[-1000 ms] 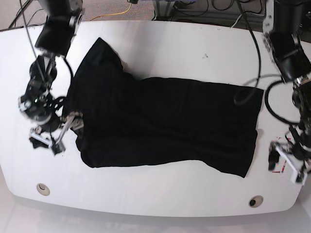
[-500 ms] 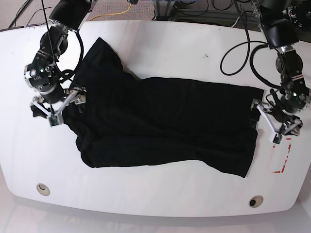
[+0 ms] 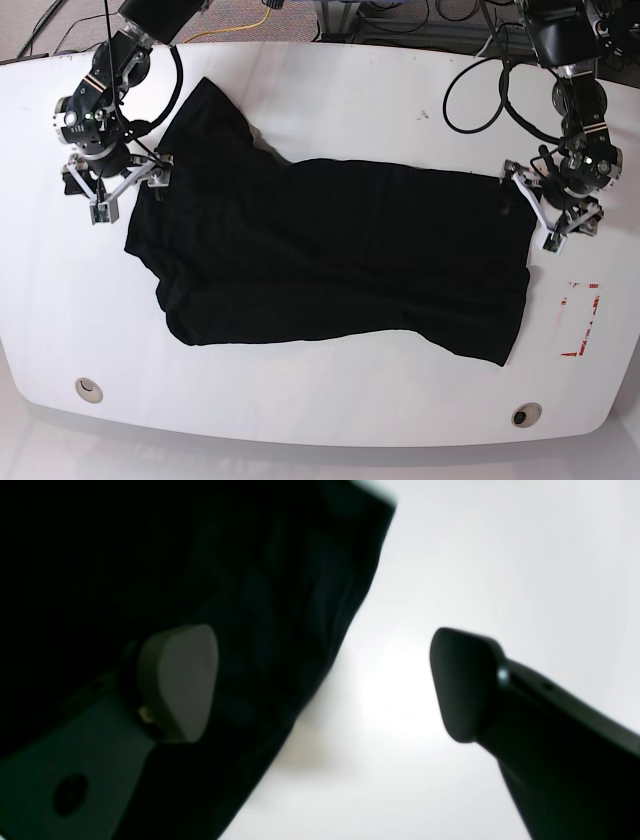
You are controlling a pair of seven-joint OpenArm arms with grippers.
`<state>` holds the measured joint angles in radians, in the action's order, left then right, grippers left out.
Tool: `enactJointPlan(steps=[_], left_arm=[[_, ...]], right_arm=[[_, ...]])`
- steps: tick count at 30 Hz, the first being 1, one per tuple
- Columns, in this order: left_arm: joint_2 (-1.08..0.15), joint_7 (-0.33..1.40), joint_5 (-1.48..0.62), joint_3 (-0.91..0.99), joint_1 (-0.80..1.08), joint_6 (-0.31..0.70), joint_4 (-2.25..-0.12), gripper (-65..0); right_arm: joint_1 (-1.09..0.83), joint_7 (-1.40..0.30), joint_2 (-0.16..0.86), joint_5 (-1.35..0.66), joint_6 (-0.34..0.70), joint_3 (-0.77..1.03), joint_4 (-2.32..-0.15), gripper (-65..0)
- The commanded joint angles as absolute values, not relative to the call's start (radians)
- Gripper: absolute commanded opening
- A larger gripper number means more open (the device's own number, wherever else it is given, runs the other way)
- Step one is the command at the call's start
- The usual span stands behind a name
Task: Layout the t-shirt on the table in an organized manner, then fold the t-shirt properly
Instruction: 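Release the hem and move both grippers to the shirt's opposite end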
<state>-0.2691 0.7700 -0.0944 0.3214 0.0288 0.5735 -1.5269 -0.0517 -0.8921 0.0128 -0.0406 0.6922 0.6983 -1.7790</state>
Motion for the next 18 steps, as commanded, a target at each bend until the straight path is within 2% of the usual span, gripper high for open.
enactJointPlan(steps=[1,18], left_arm=[[-0.286,0.756,-0.099,0.328,0.036,0.568,-1.547,0.0],[-0.288,0.756,-0.101,0.343,0.051,0.568,-1.554,0.0]], right_arm=[[-0.058,-0.871,-0.005,-0.059,0.696,0.722,-1.796,0.0],[-0.093,-0.866,-0.035,-0.122,0.697,0.705,-1.624,0.0]])
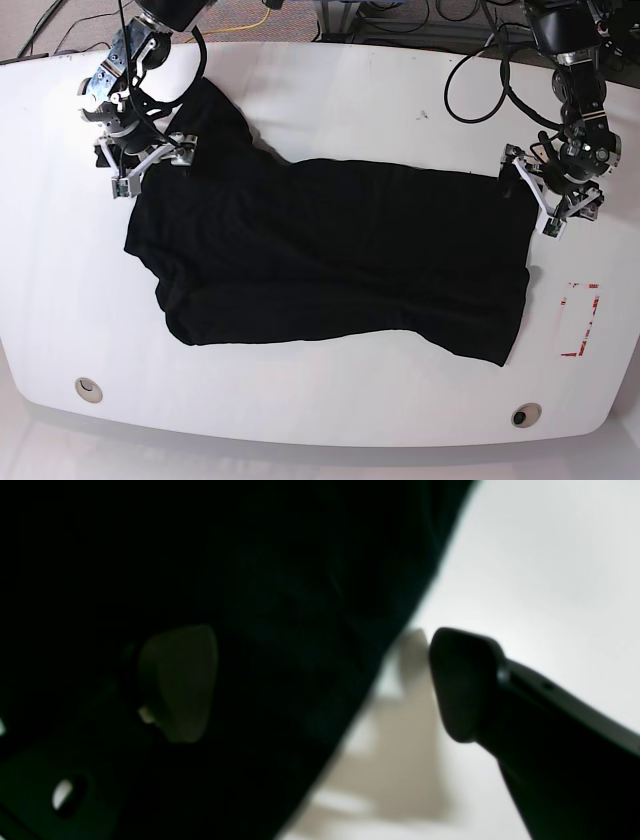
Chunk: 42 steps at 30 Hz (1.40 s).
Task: Layout the t-shirt on the table in an organized manner, then fold the t-shirt properly
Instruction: 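Release the hem and move both grippers to the shirt's opposite end, then grasp the shirt's shoulder corners with both grippers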
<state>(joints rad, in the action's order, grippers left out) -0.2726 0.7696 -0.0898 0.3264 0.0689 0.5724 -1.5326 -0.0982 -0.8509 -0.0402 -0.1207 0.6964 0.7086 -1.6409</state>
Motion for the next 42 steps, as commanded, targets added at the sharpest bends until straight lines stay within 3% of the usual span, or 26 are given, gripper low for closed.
enactJointPlan(steps=[1,11,13,17,20,22,42], left_arm=[[-0.286,0.756,-0.102,0.363,0.051,0.568,-1.554,0.0],[-0.275,0.756,-0.170,0.438,0.051,0.570,-1.550,0.0],[-0.275,0.756,-0.176,0.438,0.053,0.570,-1.546,0.0],[-0.275,0.756,-0.176,0.438,0.056,0.570,-1.544,0.0],[-0.274,0.756,-0.176,0.438,0.056,0.570,-1.544,0.0],[-0.272,0.756,-0.176,0.438,0.056,0.570,-1.544,0.0],[-0.265,0.753,-0.180,0.363,0.056,0.570,-1.409,0.0]], right_arm=[[-0.088,-0.866,-0.035,-0.128,0.698,0.704,-1.610,0.0],[-0.084,-0.865,-0.035,-0.145,0.698,0.702,-1.570,-3.6],[-0.084,-0.865,-0.038,-0.147,0.698,0.702,-1.570,-9.0],[-0.084,-0.865,-0.039,-0.147,0.698,0.702,-1.570,-30.1],[-0.084,-0.865,-0.039,-0.147,0.698,0.702,-1.570,-42.3],[-0.084,-0.866,-0.039,-0.147,0.698,0.702,-1.570,-47.4],[-0.087,-0.866,-0.036,-0.147,0.698,0.702,-1.573,-49.0]])
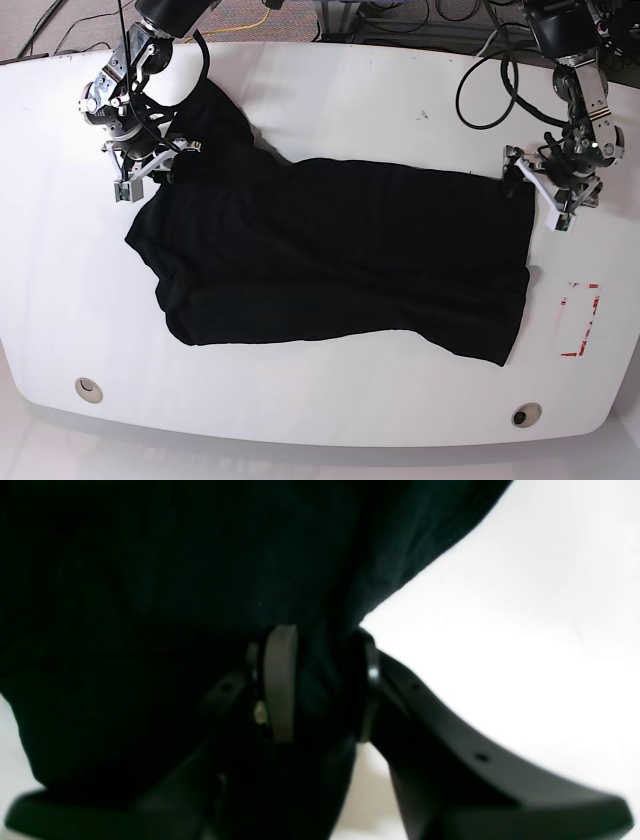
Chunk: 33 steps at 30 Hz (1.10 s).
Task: Layout the t-shirt on the table in an organized manner, then fold the t-shirt properly
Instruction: 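Grasp the shirt's shoulder corners with both grippers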
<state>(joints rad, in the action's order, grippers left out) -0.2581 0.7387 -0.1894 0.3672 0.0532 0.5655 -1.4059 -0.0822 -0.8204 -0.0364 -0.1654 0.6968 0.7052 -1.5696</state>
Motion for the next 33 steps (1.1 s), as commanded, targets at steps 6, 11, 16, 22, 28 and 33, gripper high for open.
enactJointPlan(steps=[6,11,16,22,28,33], left_arm=[[-0.251,0.753,-0.177,0.354,0.058,0.570,-1.406,0.0],[-0.251,0.753,-0.174,0.335,0.058,0.568,-1.405,-21.8],[-0.251,0.753,-0.173,0.332,0.058,0.568,-1.403,-47.5],[-0.252,0.762,-0.173,0.334,0.070,0.568,-1.414,-65.0],[-0.254,0.820,-0.173,0.334,0.094,0.568,-1.541,-65.0],[-0.254,0.891,-0.176,0.337,0.136,0.570,-1.715,-65.0]], right_arm=[[-0.087,-0.866,-0.036,-0.147,0.698,0.702,-1.575,-49.0],[-0.087,-0.866,-0.035,-0.147,0.698,0.702,-1.577,-49.0],[-0.090,-0.866,-0.035,-0.147,0.698,0.702,-1.603,-49.1],[-0.107,-0.871,-0.038,-0.147,0.698,0.702,-1.689,-50.3],[-0.125,-0.874,-0.038,-0.145,0.698,0.702,-1.799,-62.6],[-0.142,-0.938,-0.035,-0.147,0.698,0.702,-1.888,-63.3]])
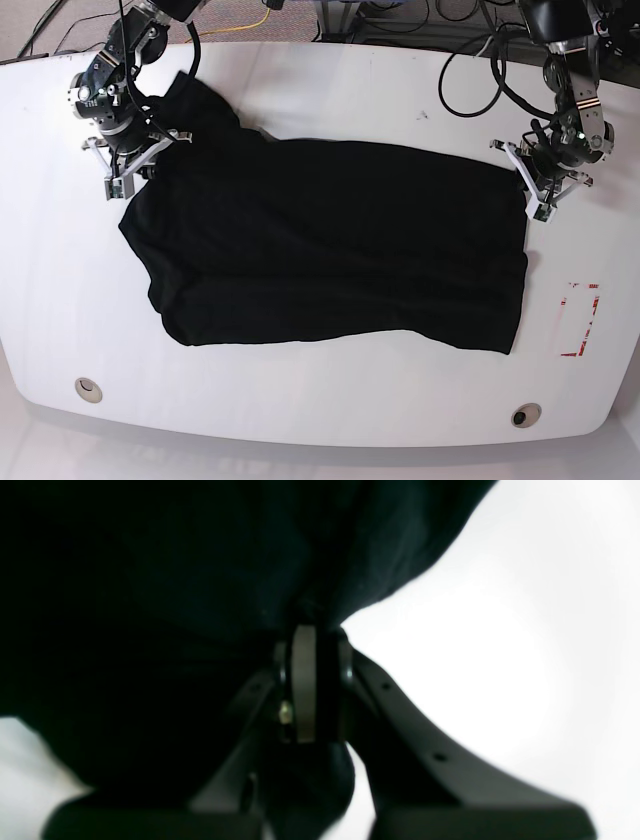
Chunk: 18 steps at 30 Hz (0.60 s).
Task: Layout the t-shirt on the table in an organized manner, then fold the t-shirt properly
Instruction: 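Grasp the shirt's shoulder corners with both grippers, then lift the shirt with both grippers and shake it out in the air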
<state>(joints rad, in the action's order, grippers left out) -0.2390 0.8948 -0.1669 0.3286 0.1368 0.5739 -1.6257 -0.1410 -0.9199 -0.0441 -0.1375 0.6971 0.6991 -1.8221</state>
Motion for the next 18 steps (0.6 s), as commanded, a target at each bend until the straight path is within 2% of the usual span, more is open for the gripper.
enactJointPlan(steps=[1,8,14,18], left_arm=[[-0.254,0.901,-0.176,0.337,0.142,0.570,-1.751,-65.0],[-0.254,1.030,-0.176,0.338,0.162,0.570,-1.940,-65.0],[-0.272,1.089,-0.180,0.360,0.157,0.578,-2.005,-65.0],[-0.294,1.092,-0.180,0.397,0.122,0.650,-2.005,-65.0]], right_arm=[[-0.143,-0.952,-0.035,-0.147,0.698,0.702,-1.908,-63.4],[-0.150,-1.047,-0.035,-0.147,0.698,0.702,-2.017,-63.4],[-0.145,-1.098,-0.002,-0.147,0.698,0.708,-2.026,-63.4],[-0.140,-1.106,0.008,-0.147,0.698,0.708,-2.026,-63.6]])
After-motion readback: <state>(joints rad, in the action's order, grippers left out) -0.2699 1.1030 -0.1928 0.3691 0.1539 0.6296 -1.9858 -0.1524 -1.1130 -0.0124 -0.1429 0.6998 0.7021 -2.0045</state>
